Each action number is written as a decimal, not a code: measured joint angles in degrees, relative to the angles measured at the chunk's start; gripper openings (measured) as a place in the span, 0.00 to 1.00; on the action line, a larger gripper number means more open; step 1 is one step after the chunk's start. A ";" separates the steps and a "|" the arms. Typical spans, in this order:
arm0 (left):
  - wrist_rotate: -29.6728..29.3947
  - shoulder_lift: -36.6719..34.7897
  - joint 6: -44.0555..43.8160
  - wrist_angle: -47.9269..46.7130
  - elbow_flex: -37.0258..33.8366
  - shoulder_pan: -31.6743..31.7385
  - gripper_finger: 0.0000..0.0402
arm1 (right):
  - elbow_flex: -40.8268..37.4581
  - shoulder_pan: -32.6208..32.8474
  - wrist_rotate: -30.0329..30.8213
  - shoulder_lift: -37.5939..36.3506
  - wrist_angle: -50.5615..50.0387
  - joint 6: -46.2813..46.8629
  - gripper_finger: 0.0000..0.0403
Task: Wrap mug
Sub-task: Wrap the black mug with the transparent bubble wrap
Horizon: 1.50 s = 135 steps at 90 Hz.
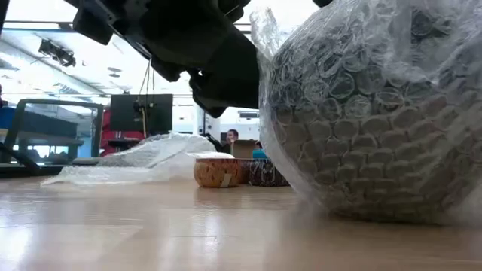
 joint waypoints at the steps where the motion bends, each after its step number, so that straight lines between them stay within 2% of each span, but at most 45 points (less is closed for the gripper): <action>1: 0.08 0.00 0.00 0.00 0.00 0.00 0.47 | -0.20 0.10 0.24 0.06 -0.01 0.00 0.19; 10: 0.88 0.00 -0.26 -0.05 0.00 0.01 0.47 | -3.03 0.60 2.62 0.60 1.11 0.39 0.19; 25: 3.02 -0.73 -1.43 -0.36 0.00 0.02 0.47 | -8.98 -0.02 2.19 0.49 6.65 0.42 0.19; 41: 3.81 -1.87 -1.16 -0.12 0.74 0.00 0.47 | -12.71 -2.12 1.85 0.32 7.45 0.44 0.19; 77: -3.13 -1.05 1.92 5.89 1.07 0.00 0.47 | -13.15 -7.34 -1.07 0.50 7.26 3.91 0.19; 89: -3.19 -1.05 2.50 7.10 1.08 0.00 0.47 | -10.38 -7.51 -1.32 0.40 1.93 3.19 0.19; 116: -3.15 -1.71 3.34 5.15 1.09 0.07 0.47 | 1.35 -6.22 0.08 0.51 -11.28 4.90 0.19; 135: -3.55 -6.71 3.45 -1.54 1.07 0.17 0.47 | 4.54 -4.87 2.25 0.41 -12.80 4.87 0.15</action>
